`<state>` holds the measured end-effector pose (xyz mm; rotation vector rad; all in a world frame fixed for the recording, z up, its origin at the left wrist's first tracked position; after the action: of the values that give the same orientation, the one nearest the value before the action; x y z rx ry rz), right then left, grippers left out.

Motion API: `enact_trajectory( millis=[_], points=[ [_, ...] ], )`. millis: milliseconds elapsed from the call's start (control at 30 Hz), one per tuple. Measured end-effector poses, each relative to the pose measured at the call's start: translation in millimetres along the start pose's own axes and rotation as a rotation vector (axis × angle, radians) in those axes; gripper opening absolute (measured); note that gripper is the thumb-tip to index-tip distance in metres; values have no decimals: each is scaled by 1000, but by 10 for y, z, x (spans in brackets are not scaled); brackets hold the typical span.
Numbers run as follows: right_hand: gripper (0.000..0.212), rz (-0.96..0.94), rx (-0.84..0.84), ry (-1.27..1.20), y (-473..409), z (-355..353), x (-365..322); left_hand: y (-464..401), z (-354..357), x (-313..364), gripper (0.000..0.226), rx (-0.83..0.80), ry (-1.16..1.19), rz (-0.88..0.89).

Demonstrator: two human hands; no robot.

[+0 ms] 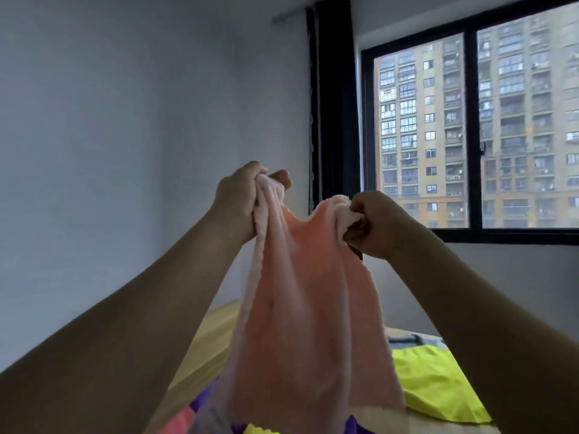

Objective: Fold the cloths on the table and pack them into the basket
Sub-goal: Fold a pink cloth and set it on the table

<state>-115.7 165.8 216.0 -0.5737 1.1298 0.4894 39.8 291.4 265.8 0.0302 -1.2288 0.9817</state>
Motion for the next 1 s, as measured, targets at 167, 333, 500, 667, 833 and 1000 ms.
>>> enact_trajectory(
  millis=[167, 333, 500, 667, 833, 1000],
  points=[
    [14, -85, -188, 462, 349, 549, -92, 434, -202, 546, 22, -7, -127, 136],
    [13, -221, -99, 1069, 831, 794, -127, 914, -226, 894, 18, -59, -501, 319],
    [18, -220, -124, 761, 1392, 911, -151, 1414, -48, 900, 48, -254, -673, 302],
    [16, -344, -154, 893, 1860, 924, -374, 1796, 15, 1098, 39, -356, -707, 306],
    [22, -388, -186, 914, 2150, 1007, -678, 1979, 125, 1379, 23, -443, -665, 381],
    [30, -339, -233, 930, 2327, 1063, -797, 2049, 201, 1642, 20, -432, -594, 477]
  ],
)
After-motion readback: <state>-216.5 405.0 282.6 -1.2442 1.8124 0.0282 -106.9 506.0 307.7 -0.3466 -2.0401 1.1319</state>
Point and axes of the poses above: each hand's wrist, its own y-axis away from the middle knuckle, its own z-axis out of the palm, x = y × z, the point moved 10 cm from there along -y, towards the middle knuckle, and after that the axes turned 6 degrees about y, right-handed, at the moved point
